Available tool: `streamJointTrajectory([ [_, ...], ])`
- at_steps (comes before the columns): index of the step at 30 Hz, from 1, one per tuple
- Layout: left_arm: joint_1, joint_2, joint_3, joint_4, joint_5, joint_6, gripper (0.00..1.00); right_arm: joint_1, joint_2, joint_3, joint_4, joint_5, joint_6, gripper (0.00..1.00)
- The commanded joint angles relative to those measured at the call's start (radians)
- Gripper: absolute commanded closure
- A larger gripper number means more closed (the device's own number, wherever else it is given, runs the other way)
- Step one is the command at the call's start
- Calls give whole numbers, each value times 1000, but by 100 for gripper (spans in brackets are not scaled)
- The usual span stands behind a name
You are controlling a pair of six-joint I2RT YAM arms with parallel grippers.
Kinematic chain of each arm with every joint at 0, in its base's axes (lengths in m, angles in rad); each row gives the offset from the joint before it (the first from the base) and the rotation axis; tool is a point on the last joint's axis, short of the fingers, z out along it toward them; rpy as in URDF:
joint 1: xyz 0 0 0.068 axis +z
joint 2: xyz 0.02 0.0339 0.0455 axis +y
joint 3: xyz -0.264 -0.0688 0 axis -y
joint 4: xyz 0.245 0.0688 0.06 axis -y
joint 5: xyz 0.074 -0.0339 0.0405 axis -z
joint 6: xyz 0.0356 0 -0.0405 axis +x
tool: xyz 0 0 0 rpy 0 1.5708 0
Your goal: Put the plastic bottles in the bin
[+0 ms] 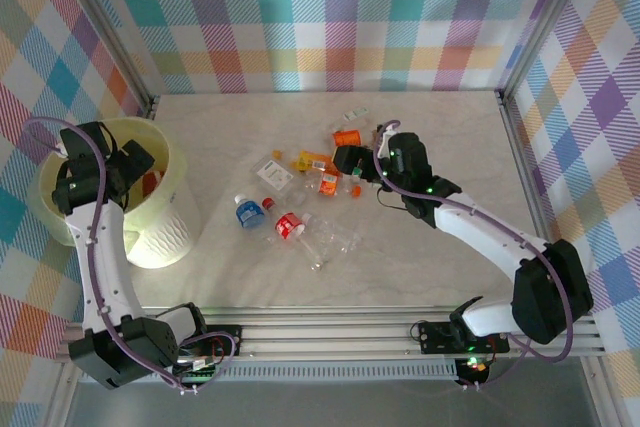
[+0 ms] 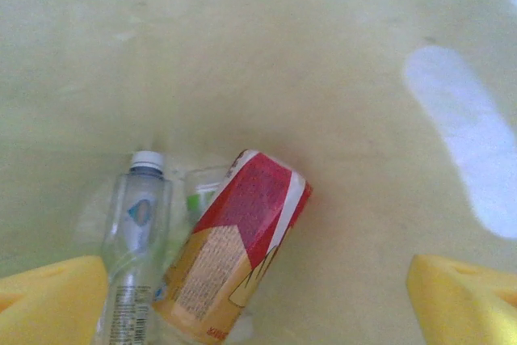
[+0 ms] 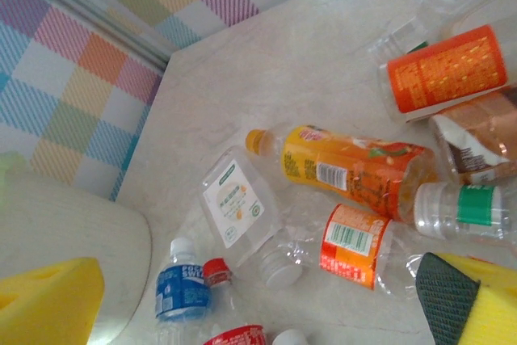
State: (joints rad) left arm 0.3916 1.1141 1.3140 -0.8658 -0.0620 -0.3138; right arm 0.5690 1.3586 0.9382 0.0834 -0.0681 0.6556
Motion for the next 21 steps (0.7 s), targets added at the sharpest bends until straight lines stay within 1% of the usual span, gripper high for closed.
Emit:
streamJointTrajectory([
  [1,2,-69,42,10,139,31,2,1,21,40,-38,-106,-39,0],
  [4,-13,-108,50,31,237,51,0,4,32,35,-50,-165,-35,0],
  [9,-78,-150,62,79,369,57,0,17,33,-15,-55,-189,-40,0],
  [11,-97,-158,64,108,434,51,0,25,31,-36,-62,-208,-80,0],
  [13,-154,-164,55,152,524,29,0,39,34,-49,-102,-215,-143,0],
  [15,-198,-165,44,193,578,10,0,54,39,-55,-153,-217,-202,0],
  [21,-390,-158,-9,294,569,-24,0,96,56,-98,-232,-219,-301,0],
])
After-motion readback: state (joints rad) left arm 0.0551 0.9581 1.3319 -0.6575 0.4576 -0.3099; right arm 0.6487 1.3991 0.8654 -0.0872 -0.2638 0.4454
